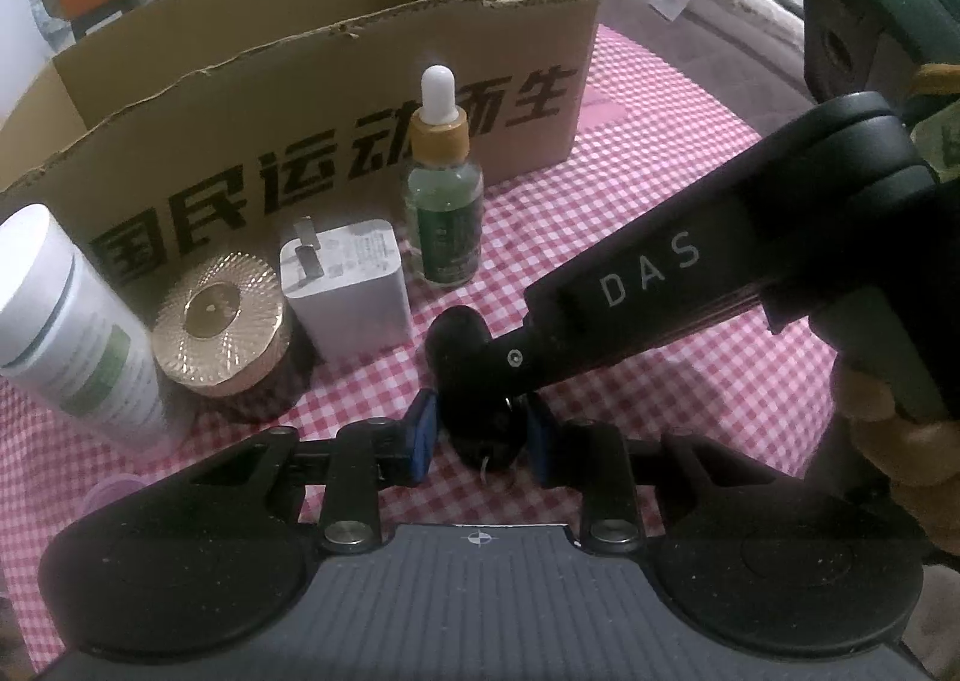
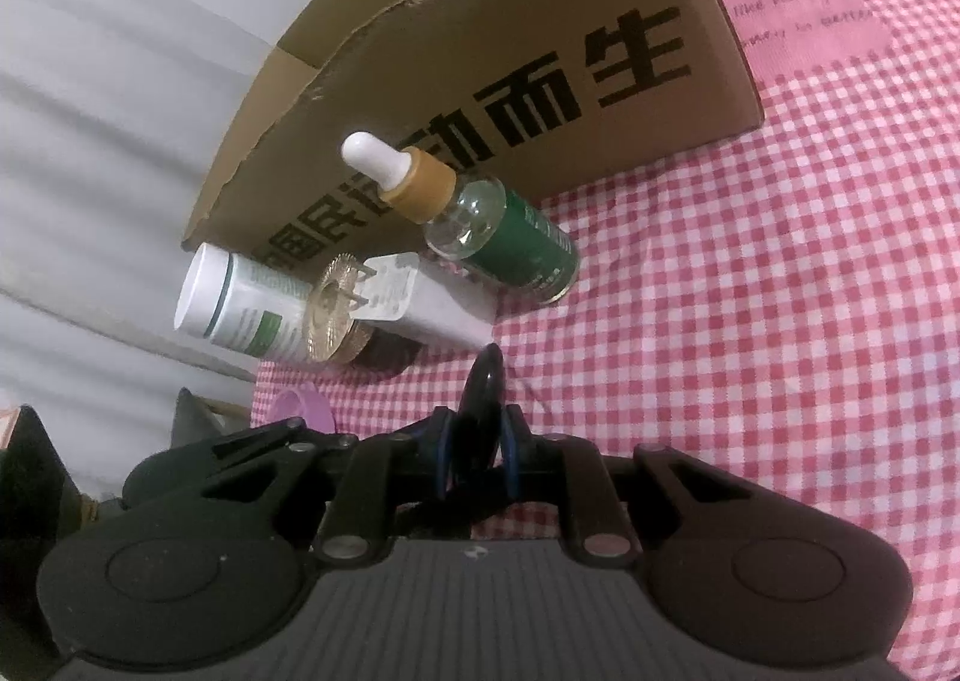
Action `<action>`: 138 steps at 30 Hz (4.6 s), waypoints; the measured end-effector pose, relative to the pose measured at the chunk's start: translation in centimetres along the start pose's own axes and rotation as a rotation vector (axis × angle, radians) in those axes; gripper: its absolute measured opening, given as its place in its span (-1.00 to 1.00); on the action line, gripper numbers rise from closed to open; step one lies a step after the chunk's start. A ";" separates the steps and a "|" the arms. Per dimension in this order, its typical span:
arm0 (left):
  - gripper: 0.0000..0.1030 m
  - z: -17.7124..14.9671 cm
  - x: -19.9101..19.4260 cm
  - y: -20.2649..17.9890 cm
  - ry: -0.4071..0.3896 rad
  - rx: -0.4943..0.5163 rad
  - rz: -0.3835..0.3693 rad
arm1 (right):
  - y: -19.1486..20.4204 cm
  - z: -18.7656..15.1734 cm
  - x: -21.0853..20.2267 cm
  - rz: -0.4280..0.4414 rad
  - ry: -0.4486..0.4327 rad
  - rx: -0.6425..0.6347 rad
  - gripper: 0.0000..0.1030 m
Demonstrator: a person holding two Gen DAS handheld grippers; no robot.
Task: Organize rigid objects
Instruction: 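Grasp the black oval item with the right gripper, then drop the black oval item into the box by opening the right gripper, then grasp the black tape roll through its hole with the right gripper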
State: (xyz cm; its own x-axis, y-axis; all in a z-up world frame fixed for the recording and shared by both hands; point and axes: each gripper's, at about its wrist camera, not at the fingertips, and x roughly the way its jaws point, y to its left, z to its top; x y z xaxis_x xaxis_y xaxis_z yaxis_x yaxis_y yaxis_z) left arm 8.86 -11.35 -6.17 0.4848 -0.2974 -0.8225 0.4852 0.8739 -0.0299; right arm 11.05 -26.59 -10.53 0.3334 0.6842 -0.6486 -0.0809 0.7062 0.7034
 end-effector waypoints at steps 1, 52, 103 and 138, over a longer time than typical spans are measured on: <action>-0.45 -0.1 -0.4 0.1 -0.005 0.001 -0.004 | 0.1 -0.1 -0.1 0.002 -0.003 -0.001 -0.65; -0.18 12.6 0.9 15.8 0.258 -0.104 0.134 | 10.5 18.7 14.2 0.021 0.340 -0.031 -0.58; 0.40 -5.4 -5.4 6.9 0.106 -0.187 -0.047 | 10.0 -4.0 5.8 -0.098 0.171 -0.387 -0.40; 0.24 -3.2 -2.7 1.3 0.035 0.060 0.006 | 8.2 -4.7 2.5 -0.231 0.043 -0.503 -0.50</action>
State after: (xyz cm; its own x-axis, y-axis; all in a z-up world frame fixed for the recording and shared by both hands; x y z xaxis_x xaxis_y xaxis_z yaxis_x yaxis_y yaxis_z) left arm 5.88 -8.18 -5.82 0.4622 -0.2776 -0.8422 0.5254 0.8508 0.0079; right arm 6.77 -18.23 -7.73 0.3576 0.5004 -0.7885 -0.4519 0.8316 0.3228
